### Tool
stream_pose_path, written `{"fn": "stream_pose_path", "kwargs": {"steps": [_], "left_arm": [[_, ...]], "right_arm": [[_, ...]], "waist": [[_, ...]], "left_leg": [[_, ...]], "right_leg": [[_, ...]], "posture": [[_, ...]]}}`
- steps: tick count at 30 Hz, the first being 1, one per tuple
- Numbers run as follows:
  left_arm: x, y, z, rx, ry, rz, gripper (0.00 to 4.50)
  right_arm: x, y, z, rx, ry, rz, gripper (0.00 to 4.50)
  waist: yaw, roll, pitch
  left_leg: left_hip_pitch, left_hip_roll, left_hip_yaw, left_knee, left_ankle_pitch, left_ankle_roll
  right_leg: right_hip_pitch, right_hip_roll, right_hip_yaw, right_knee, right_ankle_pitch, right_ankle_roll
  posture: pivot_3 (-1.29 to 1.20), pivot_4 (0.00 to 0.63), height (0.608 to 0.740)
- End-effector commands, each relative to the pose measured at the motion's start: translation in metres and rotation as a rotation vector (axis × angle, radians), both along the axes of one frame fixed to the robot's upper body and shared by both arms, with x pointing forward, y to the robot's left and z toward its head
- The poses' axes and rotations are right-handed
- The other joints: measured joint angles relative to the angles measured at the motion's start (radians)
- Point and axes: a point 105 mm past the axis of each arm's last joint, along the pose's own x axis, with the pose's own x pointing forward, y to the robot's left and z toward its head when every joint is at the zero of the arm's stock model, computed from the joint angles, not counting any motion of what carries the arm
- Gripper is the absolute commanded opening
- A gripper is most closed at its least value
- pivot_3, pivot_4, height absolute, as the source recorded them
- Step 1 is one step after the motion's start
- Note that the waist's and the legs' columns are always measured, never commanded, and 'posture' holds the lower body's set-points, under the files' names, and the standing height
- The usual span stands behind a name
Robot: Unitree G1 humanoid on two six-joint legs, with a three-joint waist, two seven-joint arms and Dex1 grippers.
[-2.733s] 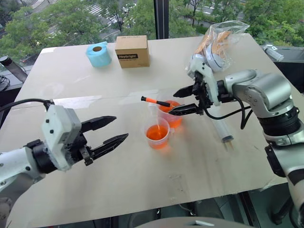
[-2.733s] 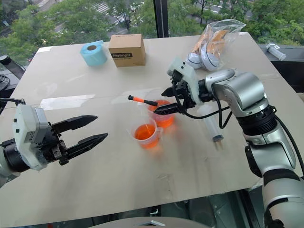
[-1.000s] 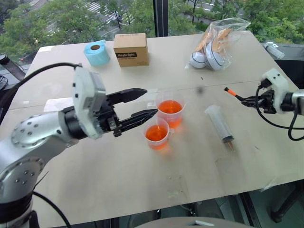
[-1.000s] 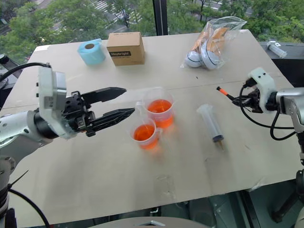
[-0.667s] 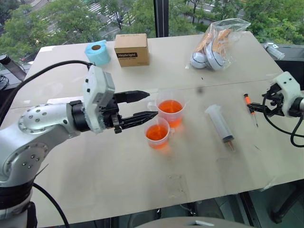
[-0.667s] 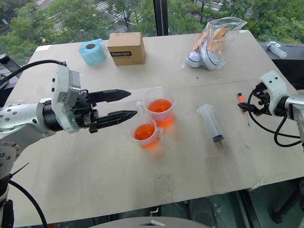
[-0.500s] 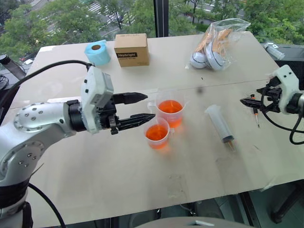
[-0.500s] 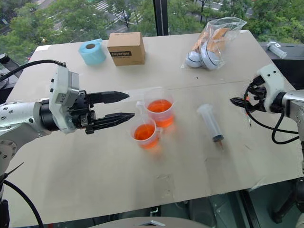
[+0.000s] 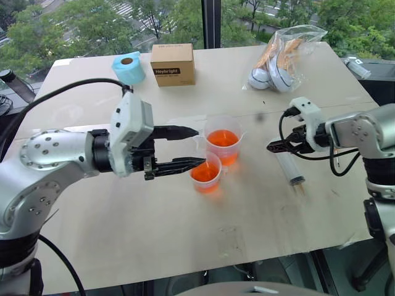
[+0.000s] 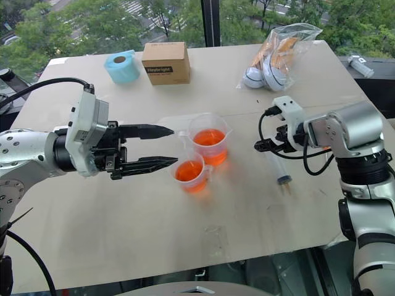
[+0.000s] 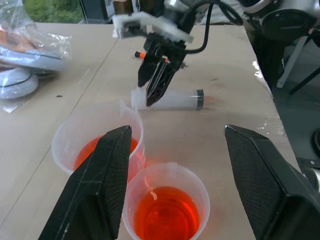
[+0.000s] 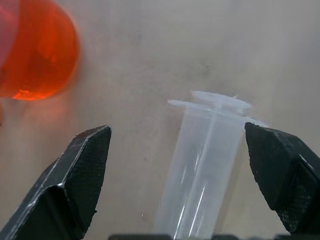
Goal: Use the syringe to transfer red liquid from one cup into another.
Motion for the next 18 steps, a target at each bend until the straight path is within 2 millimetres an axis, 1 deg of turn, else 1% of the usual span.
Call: {"fn": "stream_pose_path", "kwargs": {"steps": [1, 4, 7, 9, 10, 11, 13, 14, 15, 17, 18], "left_arm": [[-0.005, -0.007, 0.004, 0.006, -0.044, -0.027, 2.99], [-0.007, -0.01, 0.003, 0.003, -0.055, -0.018, 2.99], [-0.008, -0.011, 0.002, 0.003, -0.061, -0.008, 2.99], [-0.009, -0.01, 0.001, 0.0, -0.061, 0.005, 2.99], [-0.009, -0.01, 0.001, -0.001, -0.061, 0.008, 2.99], [-0.01, -0.01, 0.0, -0.002, -0.06, 0.01, 2.99], [-0.01, -0.01, 0.0, -0.001, -0.059, 0.014, 2.99], [-0.009, -0.009, 0.0, -0.002, -0.058, 0.016, 2.99], [-0.009, -0.009, 0.001, -0.003, -0.059, 0.018, 2.99], [-0.007, -0.007, 0.003, -0.006, -0.062, 0.025, 2.99], [-0.005, -0.004, 0.005, -0.011, -0.068, 0.036, 2.99]], "right_arm": [[0.012, -0.003, 0.001, -0.06, -0.012, -0.049, 4.46], [0.017, 0.006, -0.004, -0.087, 0.026, -0.049, 4.46], [0.021, 0.008, -0.009, -0.106, 0.042, -0.058, 4.46], [0.022, 0.006, -0.011, -0.119, 0.054, -0.068, 3.95], [0.022, 0.005, -0.011, -0.122, 0.058, -0.069, 3.49], [0.022, 0.004, -0.011, -0.126, 0.06, -0.068, 3.21], [0.018, 0.006, -0.009, -0.108, 0.069, -0.049, 2.25], [0.015, 0.009, -0.005, -0.082, 0.078, -0.029, 1.86], [0.014, 0.013, 0.002, -0.049, 0.074, -0.007, 1.66], [0.018, 0.022, 0.025, -0.001, -0.008, 0.027, 1.66], [0.023, 0.027, 0.042, 0.036, -0.065, 0.031, 1.66]], "waist": [[0.0, 0.0, 0.0], [-0.001, 0.0, 0.0], [-0.002, 0.0, 0.0], [-0.002, 0.0, 0.0], [-0.002, 0.0, 0.0], [-0.002, 0.0, 0.0], [-0.002, 0.0, 0.0], [-0.002, 0.0, 0.0], [-0.001, 0.0, 0.0], [-0.001, 0.0, 0.0], [-0.004, 0.0, 0.0]], "left_leg": [[0.0, 0.0, 0.0, 0.0, 0.0, 0.0], [0.0, 0.0, 0.0, 0.0, 0.0, 0.0], [0.0, 0.0, 0.0, 0.0, 0.0, 0.0], [0.0, 0.0, 0.0, 0.0, 0.0, 0.0], [0.0, 0.0, 0.0, 0.0, 0.0, 0.0], [0.0, 0.0, 0.0, 0.0, 0.0, 0.0], [0.0, 0.0, 0.0, 0.0, 0.0, 0.0], [0.0, 0.0, 0.0, 0.0, 0.0, 0.0], [0.0, 0.0, 0.0, 0.0, 0.0, 0.0], [0.0, 0.0, 0.0, 0.0, 0.0, 0.0], [0.0, 0.0, 0.0, 0.0, 0.0, 0.0]], "right_leg": [[0.0, 0.0, 0.0, 0.0, 0.0, 0.0], [0.0, 0.0, 0.0, 0.0, 0.0, 0.0], [0.0, 0.0, 0.0, 0.001, 0.0, 0.0], [0.0, 0.0, 0.0, 0.001, 0.0, 0.0], [0.0, 0.0, 0.0, 0.001, 0.0, 0.0], [0.0, 0.0, 0.0, 0.001, 0.0, 0.0], [0.0, 0.0, 0.0, 0.001, 0.0, 0.0], [0.0, 0.0, 0.0, 0.001, 0.0, 0.0], [0.0, 0.0, 0.0, 0.001, 0.0, 0.0], [0.0, 0.0, 0.0, 0.001, 0.0, 0.0], [-0.001, 0.0, 0.0, 0.001, 0.0, 0.0]], "posture": [[0.0, 0.15, 0.74], [0.0, 0.15, 0.74], [0.0, 0.15, 0.74], [0.0, 0.15, 0.74], [0.0, 0.15, 0.74], [0.0, 0.15, 0.74], [0.0, 0.15, 0.74], [0.0, 0.15, 0.74], [0.0, 0.15, 0.74], [0.0, 0.15, 0.74], [0.0, 0.15, 0.74]]}}
